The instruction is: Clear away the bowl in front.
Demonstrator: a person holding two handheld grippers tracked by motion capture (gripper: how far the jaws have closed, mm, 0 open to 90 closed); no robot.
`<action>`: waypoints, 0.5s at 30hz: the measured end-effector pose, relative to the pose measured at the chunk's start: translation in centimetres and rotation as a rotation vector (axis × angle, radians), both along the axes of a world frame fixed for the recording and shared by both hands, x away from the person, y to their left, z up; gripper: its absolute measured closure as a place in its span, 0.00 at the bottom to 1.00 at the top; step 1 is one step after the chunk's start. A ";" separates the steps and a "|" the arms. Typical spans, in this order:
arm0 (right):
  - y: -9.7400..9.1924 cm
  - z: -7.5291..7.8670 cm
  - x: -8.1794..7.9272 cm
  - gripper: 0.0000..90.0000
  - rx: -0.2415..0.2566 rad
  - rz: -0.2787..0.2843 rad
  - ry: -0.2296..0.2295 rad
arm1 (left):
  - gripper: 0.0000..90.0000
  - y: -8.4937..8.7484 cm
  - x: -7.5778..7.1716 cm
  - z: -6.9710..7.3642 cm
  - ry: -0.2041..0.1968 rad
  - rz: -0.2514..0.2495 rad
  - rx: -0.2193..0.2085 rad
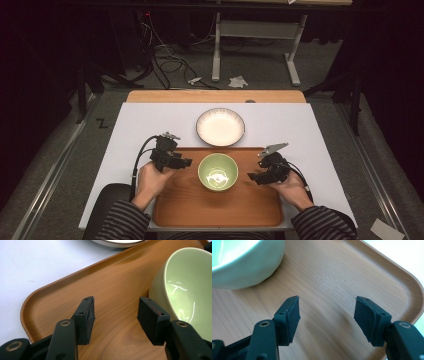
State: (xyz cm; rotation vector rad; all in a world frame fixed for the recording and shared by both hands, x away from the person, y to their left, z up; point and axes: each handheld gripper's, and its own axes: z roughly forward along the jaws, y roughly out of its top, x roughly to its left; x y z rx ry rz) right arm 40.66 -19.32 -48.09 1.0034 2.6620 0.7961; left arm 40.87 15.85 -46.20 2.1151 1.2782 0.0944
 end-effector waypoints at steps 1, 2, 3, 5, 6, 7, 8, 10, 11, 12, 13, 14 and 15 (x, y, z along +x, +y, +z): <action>0.0 0.0 0.0 0.43 0.000 0.000 0.000 | 0.53 -0.1 0.0 -0.1 -0.002 0.002 0.002; 0.0 0.0 0.0 0.43 0.000 0.000 0.000 | 0.53 -0.1 0.0 -0.2 -0.002 0.000 0.008; 0.0 0.0 0.0 0.43 0.000 0.000 0.000 | 0.53 -0.1 0.0 -0.3 -0.003 0.001 0.013; 0.0 0.0 0.0 0.43 0.000 0.001 0.000 | 0.53 -0.2 0.0 -0.4 0.001 0.004 0.015; 0.0 0.0 0.0 0.43 0.000 0.002 0.000 | 0.53 -0.2 0.0 -0.5 -0.001 0.005 0.014; 0.0 0.0 0.0 0.43 0.000 0.003 0.000 | 0.53 -0.2 0.0 -0.5 0.001 0.004 0.020; 0.0 0.0 0.0 0.43 0.000 0.002 0.000 | 0.53 -0.2 0.0 -0.6 0.001 0.004 0.023; 0.0 0.0 0.0 0.43 0.002 0.002 0.003 | 0.53 -0.2 0.0 -0.8 0.003 0.005 0.030; 0.1 0.0 0.0 0.43 0.004 0.002 0.003 | 0.53 -0.2 0.0 -0.9 0.005 0.007 0.038; 0.1 0.0 0.0 0.43 0.004 0.002 0.004 | 0.53 -0.2 0.0 -1.0 0.005 0.008 0.046; 0.1 0.0 0.0 0.43 0.004 0.003 0.004 | 0.53 -0.2 0.0 -1.1 0.006 0.011 0.051; 0.1 0.0 0.0 0.43 0.004 0.003 0.003 | 0.53 -0.2 0.1 -1.2 0.006 0.010 0.054; 0.1 0.0 0.0 0.43 0.005 0.001 0.005 | 0.53 -0.1 0.1 -1.2 0.010 0.011 0.056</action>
